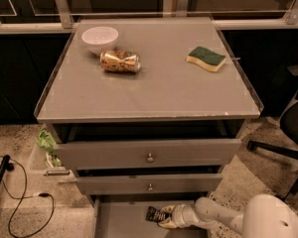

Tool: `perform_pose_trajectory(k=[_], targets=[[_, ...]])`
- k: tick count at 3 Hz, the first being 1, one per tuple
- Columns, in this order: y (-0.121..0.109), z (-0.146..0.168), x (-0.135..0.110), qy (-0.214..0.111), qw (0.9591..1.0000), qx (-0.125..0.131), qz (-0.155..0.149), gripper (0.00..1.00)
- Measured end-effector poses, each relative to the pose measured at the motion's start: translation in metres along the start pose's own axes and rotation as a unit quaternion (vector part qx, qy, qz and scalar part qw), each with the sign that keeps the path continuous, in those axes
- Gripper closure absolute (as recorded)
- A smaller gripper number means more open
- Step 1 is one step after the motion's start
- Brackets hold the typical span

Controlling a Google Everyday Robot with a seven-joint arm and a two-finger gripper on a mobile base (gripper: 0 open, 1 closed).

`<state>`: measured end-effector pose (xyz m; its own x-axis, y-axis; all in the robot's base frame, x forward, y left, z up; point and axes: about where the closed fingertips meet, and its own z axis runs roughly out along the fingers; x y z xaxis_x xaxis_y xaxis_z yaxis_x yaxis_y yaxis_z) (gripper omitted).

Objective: Pick rxbar chocolate from bottom drawer and place on counter

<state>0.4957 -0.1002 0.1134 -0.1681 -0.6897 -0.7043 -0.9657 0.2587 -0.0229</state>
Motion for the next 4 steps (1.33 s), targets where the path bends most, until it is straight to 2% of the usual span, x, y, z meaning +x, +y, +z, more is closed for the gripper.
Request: perform_pose_trajectory(k=[1,2,3,4], targets=[[0.0,0.0,0.0,0.0,1.0,0.0,0.0,1.0],[0.017,-0.015,-0.008,-0.008,0.9999,0.004,-0.014,1.0],[0.041,-0.051,-0.032,-0.021,0.9984,0.013,-0.05,1.0],[0.072,-0.098,-0.063,-0.035,0.9947,0.017,-0.095,1.0]])
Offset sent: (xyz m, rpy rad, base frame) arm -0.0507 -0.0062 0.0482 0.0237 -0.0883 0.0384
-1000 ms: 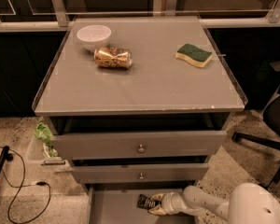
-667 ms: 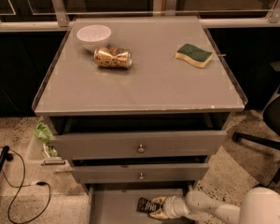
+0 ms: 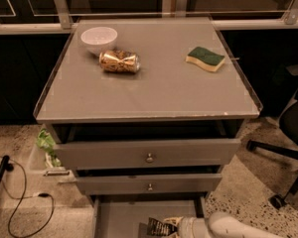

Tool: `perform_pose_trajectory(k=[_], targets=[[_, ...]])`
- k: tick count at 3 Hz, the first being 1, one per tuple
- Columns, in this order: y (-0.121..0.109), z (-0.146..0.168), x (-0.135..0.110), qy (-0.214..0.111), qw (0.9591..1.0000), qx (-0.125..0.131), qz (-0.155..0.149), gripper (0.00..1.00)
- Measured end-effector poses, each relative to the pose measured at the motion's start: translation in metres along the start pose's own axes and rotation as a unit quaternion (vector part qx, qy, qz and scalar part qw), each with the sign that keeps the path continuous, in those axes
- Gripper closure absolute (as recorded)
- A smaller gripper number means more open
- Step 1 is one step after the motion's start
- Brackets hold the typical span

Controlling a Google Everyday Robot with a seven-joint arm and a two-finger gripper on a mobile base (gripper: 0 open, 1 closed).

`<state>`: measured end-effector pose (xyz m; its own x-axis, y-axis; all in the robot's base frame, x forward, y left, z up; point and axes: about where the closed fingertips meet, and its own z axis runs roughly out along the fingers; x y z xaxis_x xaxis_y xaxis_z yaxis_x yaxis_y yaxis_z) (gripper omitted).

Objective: Pick rxbar chocolate from bottom drawer and place on counter

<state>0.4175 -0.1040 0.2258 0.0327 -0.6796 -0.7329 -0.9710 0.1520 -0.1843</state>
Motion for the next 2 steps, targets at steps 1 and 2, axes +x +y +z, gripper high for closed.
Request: perform_pose_trajectory(k=[1,2], targets=[[0.01,-0.059,-0.034,-0.005,0.9995,0.012,-0.027,1.0],[0.001,-0.124,-0.073,0.008,0.9981,0.037,-0.049,1.0]])
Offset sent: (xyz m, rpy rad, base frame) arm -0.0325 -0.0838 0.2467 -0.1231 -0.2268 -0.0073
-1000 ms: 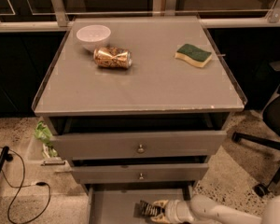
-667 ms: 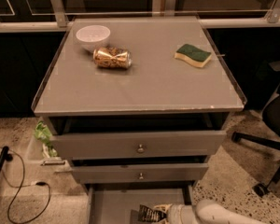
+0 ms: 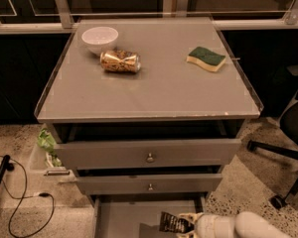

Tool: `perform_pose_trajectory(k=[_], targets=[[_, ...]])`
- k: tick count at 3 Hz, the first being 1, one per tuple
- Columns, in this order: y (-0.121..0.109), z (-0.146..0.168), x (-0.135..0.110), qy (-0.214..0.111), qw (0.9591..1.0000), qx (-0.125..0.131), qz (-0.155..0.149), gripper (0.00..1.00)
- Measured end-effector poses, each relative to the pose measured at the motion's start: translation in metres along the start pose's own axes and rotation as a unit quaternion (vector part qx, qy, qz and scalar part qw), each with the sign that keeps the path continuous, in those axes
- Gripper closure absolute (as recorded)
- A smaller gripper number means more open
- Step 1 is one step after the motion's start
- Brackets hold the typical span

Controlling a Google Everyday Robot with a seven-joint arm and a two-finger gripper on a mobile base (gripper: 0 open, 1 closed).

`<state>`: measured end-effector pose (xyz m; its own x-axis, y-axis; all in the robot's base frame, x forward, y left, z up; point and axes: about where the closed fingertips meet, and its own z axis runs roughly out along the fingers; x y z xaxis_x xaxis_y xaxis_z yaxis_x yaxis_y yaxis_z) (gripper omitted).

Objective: Pick rxbar chocolate from bottom drawer and place on counter

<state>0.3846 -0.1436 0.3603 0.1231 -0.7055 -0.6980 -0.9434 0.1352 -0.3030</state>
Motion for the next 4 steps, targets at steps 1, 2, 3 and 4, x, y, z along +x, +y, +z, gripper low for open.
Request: perform_pose_trajectory(k=[1,2,3,4], targets=[[-0.041,-0.078,-0.033,0.011,0.9993,0.032,-0.013,1.0],[-0.041,-0.078,-0.033,0.011,0.9993,0.032,-0.013,1.0],[-0.052,-0.097,-0.044,0.01,0.9983,0.053,-0.022,1.0],[-0.101,-0.141,-0.08,0.003,0.9956,0.074,-0.058,1.0]])
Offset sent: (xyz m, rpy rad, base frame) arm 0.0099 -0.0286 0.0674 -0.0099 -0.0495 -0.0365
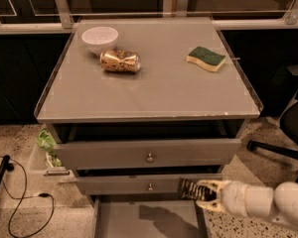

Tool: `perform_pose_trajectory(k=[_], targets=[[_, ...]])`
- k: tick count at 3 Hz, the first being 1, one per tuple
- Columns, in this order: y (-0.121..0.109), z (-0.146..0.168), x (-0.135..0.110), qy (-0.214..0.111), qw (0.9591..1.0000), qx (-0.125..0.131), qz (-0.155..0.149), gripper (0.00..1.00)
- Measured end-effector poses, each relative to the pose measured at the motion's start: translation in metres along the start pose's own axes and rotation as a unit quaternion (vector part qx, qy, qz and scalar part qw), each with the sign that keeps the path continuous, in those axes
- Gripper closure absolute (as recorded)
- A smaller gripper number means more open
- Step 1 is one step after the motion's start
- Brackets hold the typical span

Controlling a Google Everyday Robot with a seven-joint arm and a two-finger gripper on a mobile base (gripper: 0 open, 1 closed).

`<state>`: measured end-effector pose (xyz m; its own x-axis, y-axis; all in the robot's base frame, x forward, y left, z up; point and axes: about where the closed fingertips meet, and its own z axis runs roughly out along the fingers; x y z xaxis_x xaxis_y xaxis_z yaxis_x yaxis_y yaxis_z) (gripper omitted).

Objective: Pick rxbar chocolate from bottom drawer and place on counter

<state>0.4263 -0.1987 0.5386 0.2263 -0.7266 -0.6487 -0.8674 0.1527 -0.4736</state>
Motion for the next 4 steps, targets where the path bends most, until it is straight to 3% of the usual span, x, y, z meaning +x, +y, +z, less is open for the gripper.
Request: perform_pose_trajectory(k=[1,2,4], targets=[[-0.061,-0.04,-0.04,-0.002,0.9993,-0.002,-0.037,1.0],[-0.103,-0.076,-0.081,0.02,0.9974,-0.005,-0.069,1.0],[-0.132,-0.137,-0.145,0.042,0.9926,-0.005,-0.113,1.0]])
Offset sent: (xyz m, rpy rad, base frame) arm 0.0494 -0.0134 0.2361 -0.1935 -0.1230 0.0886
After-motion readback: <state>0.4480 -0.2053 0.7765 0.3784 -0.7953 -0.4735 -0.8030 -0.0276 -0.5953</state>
